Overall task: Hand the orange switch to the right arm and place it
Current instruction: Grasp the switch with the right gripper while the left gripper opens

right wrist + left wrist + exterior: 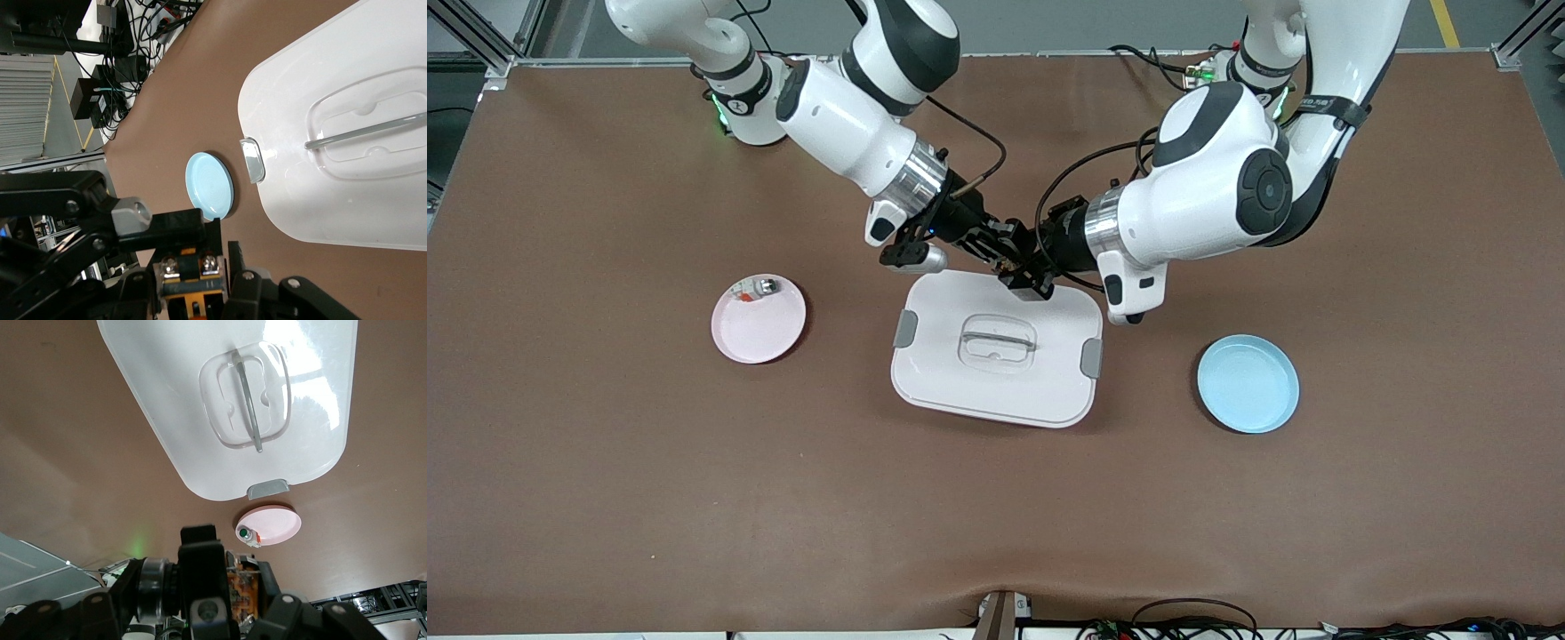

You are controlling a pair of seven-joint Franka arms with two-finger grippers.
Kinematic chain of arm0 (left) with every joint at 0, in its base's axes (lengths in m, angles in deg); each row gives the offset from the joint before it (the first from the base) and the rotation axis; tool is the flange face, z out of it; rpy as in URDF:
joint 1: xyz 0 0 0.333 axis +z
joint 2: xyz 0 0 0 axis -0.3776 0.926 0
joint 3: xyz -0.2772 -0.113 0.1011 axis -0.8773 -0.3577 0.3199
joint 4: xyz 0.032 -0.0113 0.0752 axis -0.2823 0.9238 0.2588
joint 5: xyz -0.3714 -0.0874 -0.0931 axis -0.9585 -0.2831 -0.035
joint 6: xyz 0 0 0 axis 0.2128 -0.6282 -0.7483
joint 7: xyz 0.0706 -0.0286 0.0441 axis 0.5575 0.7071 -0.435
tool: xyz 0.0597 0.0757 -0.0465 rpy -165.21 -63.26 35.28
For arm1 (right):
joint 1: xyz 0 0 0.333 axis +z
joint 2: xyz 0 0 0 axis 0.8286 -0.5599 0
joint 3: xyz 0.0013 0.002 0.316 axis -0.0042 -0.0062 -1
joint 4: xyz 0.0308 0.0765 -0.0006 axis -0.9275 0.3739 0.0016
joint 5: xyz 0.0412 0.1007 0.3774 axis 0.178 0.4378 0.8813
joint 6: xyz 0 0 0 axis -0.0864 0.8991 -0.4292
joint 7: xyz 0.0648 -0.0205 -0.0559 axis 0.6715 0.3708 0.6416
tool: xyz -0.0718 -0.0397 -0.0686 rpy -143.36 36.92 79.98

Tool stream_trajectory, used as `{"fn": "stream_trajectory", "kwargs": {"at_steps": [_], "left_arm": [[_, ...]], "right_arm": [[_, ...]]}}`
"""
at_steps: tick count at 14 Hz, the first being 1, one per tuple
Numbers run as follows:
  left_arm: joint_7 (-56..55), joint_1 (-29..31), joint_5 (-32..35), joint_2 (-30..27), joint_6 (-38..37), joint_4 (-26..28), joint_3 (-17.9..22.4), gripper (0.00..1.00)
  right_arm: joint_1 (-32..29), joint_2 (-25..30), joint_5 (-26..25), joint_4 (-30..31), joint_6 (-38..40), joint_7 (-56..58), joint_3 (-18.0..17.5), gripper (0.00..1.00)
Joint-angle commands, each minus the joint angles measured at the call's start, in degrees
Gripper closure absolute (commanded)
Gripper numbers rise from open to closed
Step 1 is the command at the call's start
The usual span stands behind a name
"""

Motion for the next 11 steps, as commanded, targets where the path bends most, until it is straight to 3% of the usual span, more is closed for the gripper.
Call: {"fn": "stream_trajectory", "kwargs": {"at_steps": [1, 3, 6, 9, 10, 11], "left_arm": [[-1.0, -0.4, -0.8, 1.2, -0.9, -1.5, -0.2, 1.00], [-1.0, -0.4, -0.8, 1.2, -0.9, -1.5, -0.2, 1.00], [-1.0, -0.4, -0.8, 1.1, -0.9, -1.5, -0.2, 1.00], [-0.8, -0.4, -0.8, 1.1, -0.9, -1.5, -0.2, 1.00], [-0.5, -0.4, -0.8, 1.1, -0.9, -1.5, -0.2, 0.92], [-0.3, -0.4, -0.8, 1.1, -0.9, -1.5, -0.2, 0.43]], "right_arm": [[-1.2, 3.4, 0.5, 1.3, 2.1, 0.2, -0.4, 0.60], [-1.3, 3.3, 0.5, 1.3, 2.1, 0.2, -0.4, 0.62], [-1.4, 3.6, 0.5, 1.2, 2.1, 0.2, -0.4, 1.00], [-1.5, 3.5, 0.5, 1.2, 2.1, 0.1, -0.4, 1.00], [-1.5, 3.5, 0.5, 1.2, 2.1, 0.1, -0.4, 1.00], [-1.6, 3.5, 0.5, 1.2, 2.1, 0.1, -0.4, 1.00]]}}
